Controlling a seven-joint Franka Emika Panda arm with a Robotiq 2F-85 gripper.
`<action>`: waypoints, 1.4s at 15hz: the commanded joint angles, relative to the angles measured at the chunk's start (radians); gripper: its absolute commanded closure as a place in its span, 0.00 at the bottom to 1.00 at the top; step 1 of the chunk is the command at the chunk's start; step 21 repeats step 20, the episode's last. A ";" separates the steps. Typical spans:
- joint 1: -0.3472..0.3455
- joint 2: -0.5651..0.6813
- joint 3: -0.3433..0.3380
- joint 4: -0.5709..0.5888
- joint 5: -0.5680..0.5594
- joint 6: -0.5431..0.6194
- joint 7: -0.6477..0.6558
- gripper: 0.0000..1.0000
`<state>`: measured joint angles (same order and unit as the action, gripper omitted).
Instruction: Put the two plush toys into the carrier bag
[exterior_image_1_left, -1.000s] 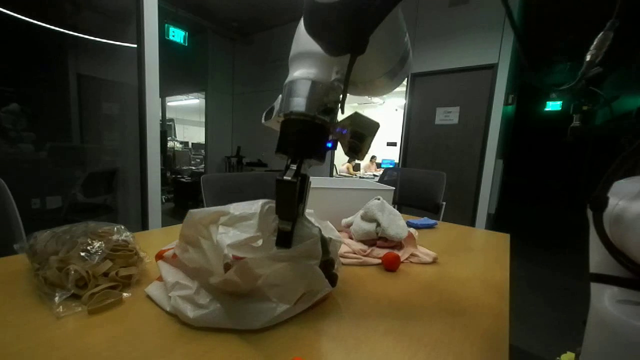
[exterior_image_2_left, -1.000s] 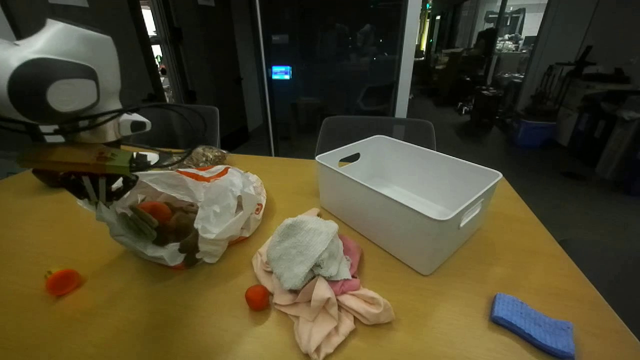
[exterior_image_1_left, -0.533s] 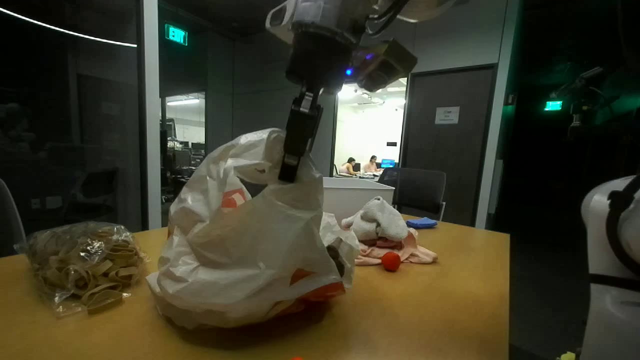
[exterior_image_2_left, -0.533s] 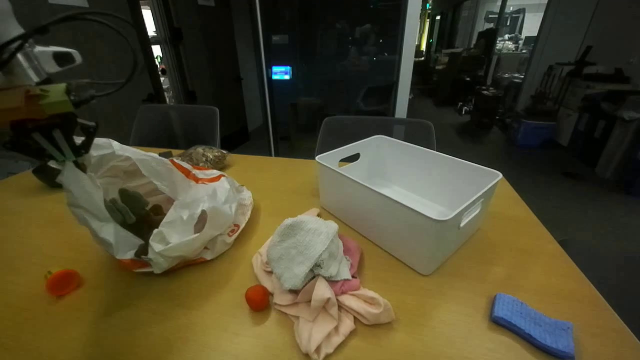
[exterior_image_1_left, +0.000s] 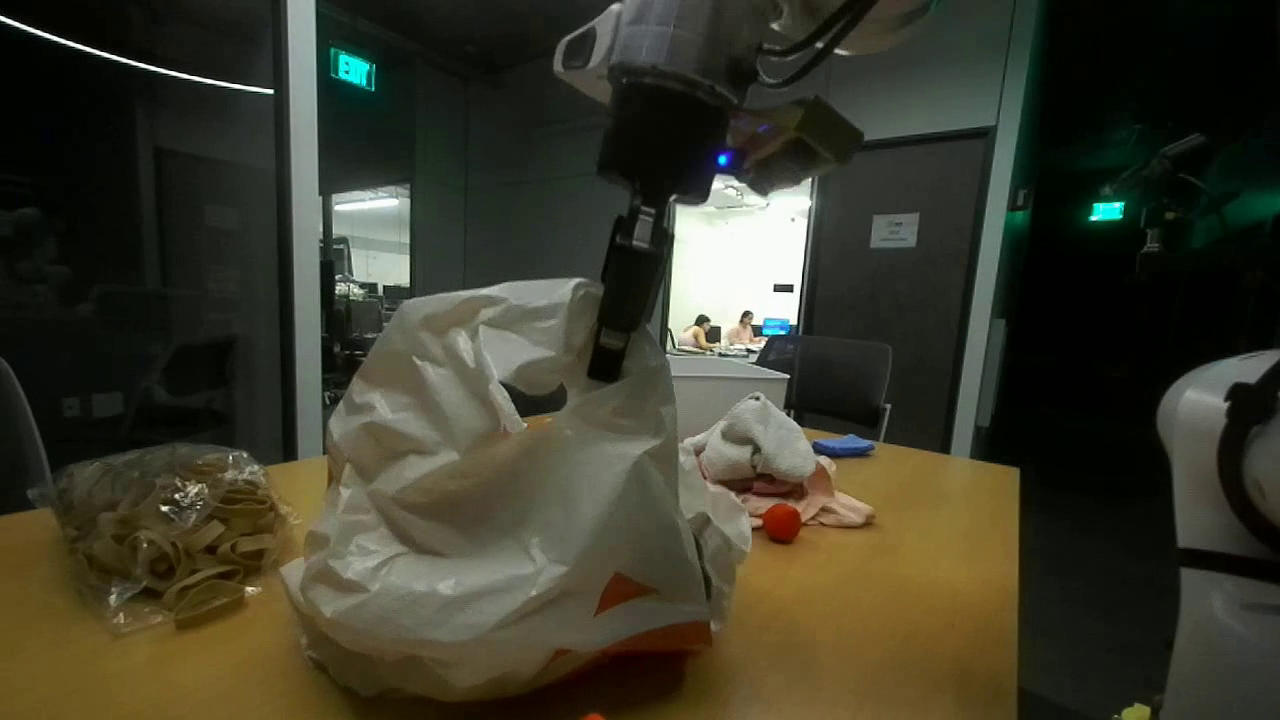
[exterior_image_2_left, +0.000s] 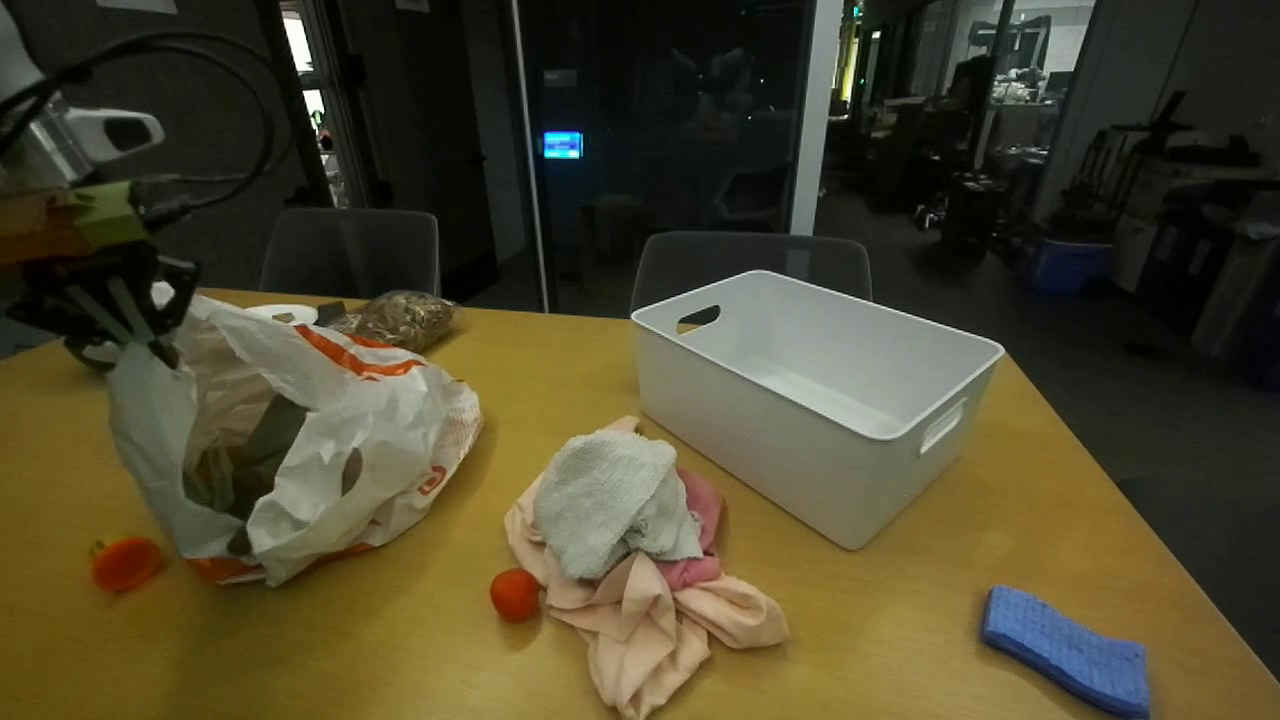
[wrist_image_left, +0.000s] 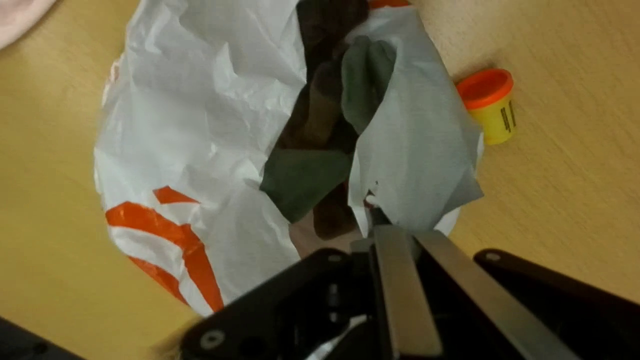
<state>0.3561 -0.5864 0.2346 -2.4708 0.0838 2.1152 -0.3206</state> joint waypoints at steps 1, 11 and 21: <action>0.030 0.045 -0.068 -0.035 0.055 0.008 -0.042 0.95; 0.038 0.005 -0.042 -0.032 0.096 -0.103 0.023 0.33; 0.034 -0.181 -0.014 -0.029 0.059 -0.117 0.107 0.00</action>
